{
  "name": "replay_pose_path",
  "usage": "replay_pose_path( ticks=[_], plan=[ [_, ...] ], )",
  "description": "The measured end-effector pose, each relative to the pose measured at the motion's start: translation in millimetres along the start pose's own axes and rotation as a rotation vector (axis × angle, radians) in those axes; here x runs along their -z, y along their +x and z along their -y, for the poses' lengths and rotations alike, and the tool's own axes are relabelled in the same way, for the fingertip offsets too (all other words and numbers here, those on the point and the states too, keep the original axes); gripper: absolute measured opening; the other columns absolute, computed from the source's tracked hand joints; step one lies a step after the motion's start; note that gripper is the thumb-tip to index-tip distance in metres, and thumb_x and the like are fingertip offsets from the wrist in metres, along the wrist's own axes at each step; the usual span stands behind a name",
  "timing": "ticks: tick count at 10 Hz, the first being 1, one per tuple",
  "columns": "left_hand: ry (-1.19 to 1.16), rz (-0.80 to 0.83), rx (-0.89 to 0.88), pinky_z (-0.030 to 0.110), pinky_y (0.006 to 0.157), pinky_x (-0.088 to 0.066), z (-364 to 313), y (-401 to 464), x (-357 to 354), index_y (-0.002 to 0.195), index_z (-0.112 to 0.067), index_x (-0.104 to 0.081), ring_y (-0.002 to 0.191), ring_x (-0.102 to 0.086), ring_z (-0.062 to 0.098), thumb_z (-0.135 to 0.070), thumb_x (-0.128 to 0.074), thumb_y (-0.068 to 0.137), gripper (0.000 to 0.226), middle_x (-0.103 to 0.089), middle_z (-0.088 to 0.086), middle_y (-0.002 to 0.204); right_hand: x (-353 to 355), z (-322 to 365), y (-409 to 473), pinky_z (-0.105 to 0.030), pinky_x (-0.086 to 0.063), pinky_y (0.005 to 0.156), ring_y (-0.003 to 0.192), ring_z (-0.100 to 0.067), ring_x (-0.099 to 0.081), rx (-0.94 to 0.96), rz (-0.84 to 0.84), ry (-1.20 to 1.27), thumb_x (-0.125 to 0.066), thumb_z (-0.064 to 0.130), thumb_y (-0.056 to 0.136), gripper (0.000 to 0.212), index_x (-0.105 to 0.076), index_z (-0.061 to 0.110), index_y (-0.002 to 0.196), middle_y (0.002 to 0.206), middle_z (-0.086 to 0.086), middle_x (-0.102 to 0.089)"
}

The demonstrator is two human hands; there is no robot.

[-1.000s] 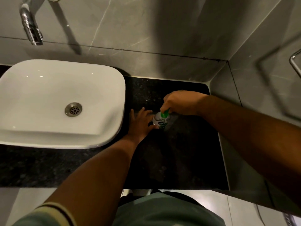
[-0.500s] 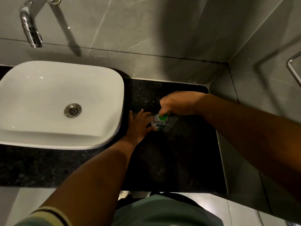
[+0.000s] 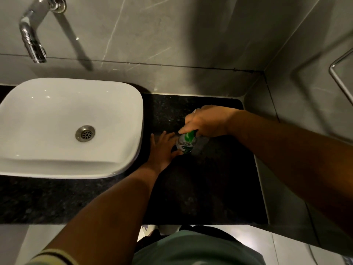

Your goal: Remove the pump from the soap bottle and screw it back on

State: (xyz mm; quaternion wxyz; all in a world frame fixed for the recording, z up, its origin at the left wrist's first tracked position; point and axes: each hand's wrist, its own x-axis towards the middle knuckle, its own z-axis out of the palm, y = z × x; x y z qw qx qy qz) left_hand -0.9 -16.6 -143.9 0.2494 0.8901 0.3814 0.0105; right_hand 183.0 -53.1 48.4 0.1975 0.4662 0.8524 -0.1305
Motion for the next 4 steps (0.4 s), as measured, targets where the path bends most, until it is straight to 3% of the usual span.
replay_pose_path(
  ticks=[1,3,4],
  plan=[
    [0.021,0.028,0.054,0.061,0.114,0.005,-2,-8,7,0.15,-0.03,-0.022,0.149,-0.006,0.025,-0.05,-0.062,0.082,0.081,-0.023,-0.001,0.159,-21,0,-11,-0.05,-0.048,0.092,0.119,-0.033,-0.049,-0.246,-0.044,0.148,-0.059,0.018,0.086,0.082,-0.009,0.042,0.146,0.144,-0.006,-0.04],
    [-0.036,-0.061,0.139,0.054,0.116,-0.009,-22,-29,40,0.151,-0.018,-0.021,0.147,-0.016,0.03,-0.034,-0.06,0.089,0.075,-0.027,0.006,0.158,-82,28,-29,-0.049,-0.04,0.104,0.131,-0.035,-0.042,-0.711,-0.293,0.572,-0.052,0.029,0.09,0.069,-0.016,0.03,0.149,0.152,-0.007,-0.033],
    [0.047,-0.196,0.077,0.051,0.117,-0.012,-33,-35,68,0.15,-0.012,-0.022,0.146,-0.017,0.034,-0.034,-0.052,0.094,0.067,-0.028,0.011,0.157,-98,41,-16,-0.046,-0.034,0.108,0.136,-0.032,-0.037,-0.858,-0.425,0.714,-0.047,0.028,0.093,0.061,-0.021,0.026,0.149,0.153,-0.008,-0.032]
  ],
)
